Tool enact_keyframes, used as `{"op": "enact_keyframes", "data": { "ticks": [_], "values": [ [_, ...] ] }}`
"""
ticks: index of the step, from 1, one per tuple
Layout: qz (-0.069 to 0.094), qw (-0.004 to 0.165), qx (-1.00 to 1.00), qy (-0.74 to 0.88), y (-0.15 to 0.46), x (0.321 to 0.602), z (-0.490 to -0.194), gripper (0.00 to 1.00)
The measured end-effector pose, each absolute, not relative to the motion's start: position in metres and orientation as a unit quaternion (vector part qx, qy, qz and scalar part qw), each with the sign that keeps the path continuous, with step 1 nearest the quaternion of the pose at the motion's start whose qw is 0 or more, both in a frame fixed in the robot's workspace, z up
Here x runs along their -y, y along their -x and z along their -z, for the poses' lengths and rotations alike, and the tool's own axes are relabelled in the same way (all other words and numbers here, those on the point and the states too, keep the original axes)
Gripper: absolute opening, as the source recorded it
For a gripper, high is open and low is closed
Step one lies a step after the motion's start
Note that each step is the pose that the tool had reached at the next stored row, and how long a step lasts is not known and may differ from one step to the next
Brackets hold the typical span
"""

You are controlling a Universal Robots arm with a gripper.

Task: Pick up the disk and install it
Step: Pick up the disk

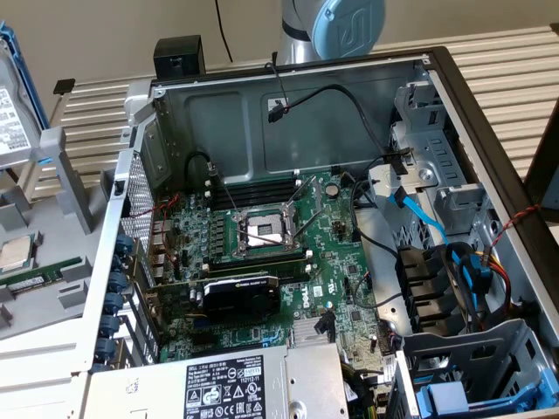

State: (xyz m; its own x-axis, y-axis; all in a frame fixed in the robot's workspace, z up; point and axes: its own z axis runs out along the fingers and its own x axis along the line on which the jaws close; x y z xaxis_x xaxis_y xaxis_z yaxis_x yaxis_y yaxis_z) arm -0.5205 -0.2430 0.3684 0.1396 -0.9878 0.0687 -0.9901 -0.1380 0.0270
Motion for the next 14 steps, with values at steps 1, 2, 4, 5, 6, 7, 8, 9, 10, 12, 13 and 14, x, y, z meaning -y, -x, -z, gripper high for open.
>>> {"op": "enact_keyframes", "data": {
  "ticks": [1,2,4,5,6,7,8,9,10,12,13,14],
  "values": [
    [-0.018,0.033,0.656,-0.754,0.520,0.243,-0.372,0.37],
    [-0.018,0.033,0.656,-0.754,0.520,0.243,-0.375,0.37],
    [-0.019,0.032,0.656,-0.754,0.520,0.243,-0.382,0.37],
    [-0.019,0.032,0.656,-0.754,0.519,0.242,-0.384,0.37],
    [-0.020,0.031,0.656,-0.754,0.519,0.242,-0.387,0.37],
    [-0.020,0.031,0.656,-0.754,0.519,0.242,-0.390,0.37],
    [-0.021,0.030,0.656,-0.754,0.518,0.242,-0.393,0.37],
    [-0.021,0.030,0.656,-0.754,0.517,0.242,-0.396,0.37],
    [-0.022,0.030,0.656,-0.754,0.516,0.241,-0.398,0.37],
    [-0.023,0.029,0.656,-0.754,0.513,0.241,-0.404,0.37],
    [-0.023,0.029,0.656,-0.754,0.511,0.241,-0.406,0.37],
    [-0.023,0.028,0.656,-0.754,0.509,0.241,-0.408,0.37]
  ]
}}
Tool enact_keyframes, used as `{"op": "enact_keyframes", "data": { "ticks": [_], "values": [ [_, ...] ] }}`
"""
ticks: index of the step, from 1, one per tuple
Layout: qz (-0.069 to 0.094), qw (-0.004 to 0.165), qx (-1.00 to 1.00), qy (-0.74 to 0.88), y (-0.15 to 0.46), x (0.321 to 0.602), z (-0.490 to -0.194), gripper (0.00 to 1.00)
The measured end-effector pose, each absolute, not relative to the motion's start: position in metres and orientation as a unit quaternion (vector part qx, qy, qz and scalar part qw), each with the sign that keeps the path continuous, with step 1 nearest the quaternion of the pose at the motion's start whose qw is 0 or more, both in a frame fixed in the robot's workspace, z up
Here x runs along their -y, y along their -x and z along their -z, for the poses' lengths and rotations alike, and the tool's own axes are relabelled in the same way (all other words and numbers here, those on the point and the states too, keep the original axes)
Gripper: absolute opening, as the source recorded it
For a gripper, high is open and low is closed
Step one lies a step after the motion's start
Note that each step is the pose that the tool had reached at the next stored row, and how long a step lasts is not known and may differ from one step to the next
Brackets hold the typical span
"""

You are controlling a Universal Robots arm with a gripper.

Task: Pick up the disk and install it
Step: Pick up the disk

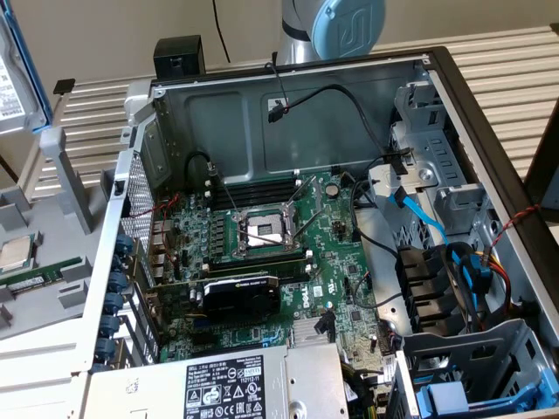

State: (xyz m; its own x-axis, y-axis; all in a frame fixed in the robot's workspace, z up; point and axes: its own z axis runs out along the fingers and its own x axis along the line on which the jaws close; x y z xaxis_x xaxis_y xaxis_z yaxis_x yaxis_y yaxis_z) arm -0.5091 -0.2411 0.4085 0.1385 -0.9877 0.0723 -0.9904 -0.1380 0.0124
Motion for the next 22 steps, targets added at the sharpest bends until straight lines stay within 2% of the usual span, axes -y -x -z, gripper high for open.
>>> {"op": "enact_keyframes", "data": {
  "ticks": [22],
  "values": [
    [-0.030,0.022,0.656,-0.754,0.464,0.239,-0.466,0.37]
  ]
}}
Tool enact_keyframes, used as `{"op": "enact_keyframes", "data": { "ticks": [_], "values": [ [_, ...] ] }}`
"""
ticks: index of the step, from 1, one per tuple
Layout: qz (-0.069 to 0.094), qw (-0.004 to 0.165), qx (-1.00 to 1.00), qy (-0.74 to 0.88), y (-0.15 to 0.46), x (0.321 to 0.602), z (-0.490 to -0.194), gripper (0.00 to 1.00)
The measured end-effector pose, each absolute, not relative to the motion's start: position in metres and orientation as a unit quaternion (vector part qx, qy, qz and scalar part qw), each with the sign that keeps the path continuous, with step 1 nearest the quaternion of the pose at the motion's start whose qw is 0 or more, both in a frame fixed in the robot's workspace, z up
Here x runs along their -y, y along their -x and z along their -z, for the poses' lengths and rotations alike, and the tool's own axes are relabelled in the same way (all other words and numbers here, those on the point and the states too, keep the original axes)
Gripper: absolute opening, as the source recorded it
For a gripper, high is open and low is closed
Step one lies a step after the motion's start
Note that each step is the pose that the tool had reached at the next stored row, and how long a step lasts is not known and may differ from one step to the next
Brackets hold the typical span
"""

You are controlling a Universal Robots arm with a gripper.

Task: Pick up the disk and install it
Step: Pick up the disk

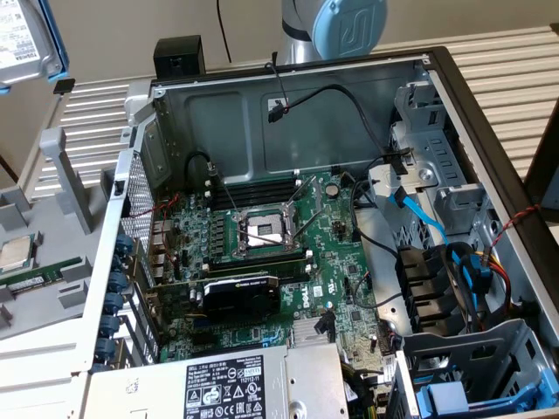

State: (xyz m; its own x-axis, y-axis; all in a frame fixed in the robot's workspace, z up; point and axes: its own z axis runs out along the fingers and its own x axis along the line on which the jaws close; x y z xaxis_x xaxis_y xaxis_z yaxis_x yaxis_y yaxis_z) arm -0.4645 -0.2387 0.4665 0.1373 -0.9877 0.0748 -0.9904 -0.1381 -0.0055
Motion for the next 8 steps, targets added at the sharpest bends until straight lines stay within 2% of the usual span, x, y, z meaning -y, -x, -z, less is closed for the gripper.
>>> {"op": "enact_keyframes", "data": {
  "ticks": [8],
  "values": [
    [-0.031,0.022,0.656,-0.754,0.442,0.239,-0.487,0.37]
  ]
}}
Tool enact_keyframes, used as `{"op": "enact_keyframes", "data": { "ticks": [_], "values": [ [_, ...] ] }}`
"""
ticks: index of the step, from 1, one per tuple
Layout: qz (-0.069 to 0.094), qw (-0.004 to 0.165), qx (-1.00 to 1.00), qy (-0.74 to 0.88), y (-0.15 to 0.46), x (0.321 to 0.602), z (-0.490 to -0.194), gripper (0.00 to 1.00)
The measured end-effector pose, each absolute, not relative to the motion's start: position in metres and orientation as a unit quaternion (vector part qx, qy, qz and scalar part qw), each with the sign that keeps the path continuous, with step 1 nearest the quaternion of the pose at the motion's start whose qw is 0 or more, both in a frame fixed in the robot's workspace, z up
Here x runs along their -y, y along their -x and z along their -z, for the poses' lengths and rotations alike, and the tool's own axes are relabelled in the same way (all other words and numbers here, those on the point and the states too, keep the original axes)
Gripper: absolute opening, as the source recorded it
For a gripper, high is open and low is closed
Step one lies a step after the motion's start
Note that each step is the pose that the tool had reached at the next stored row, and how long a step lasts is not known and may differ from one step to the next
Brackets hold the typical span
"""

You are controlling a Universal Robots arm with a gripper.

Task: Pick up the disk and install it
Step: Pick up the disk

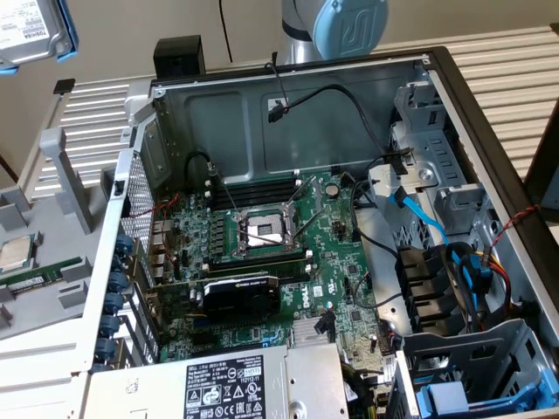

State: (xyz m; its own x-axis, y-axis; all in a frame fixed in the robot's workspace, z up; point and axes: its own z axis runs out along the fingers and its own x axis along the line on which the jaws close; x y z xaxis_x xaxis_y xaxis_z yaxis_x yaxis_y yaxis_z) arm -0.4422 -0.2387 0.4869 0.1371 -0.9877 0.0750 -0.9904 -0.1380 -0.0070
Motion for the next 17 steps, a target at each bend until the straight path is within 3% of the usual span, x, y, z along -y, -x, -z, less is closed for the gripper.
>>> {"op": "enact_keyframes", "data": {
  "ticks": [17],
  "values": [
    [-0.031,0.022,0.656,-0.754,0.393,0.240,-0.515,0.37]
  ]
}}
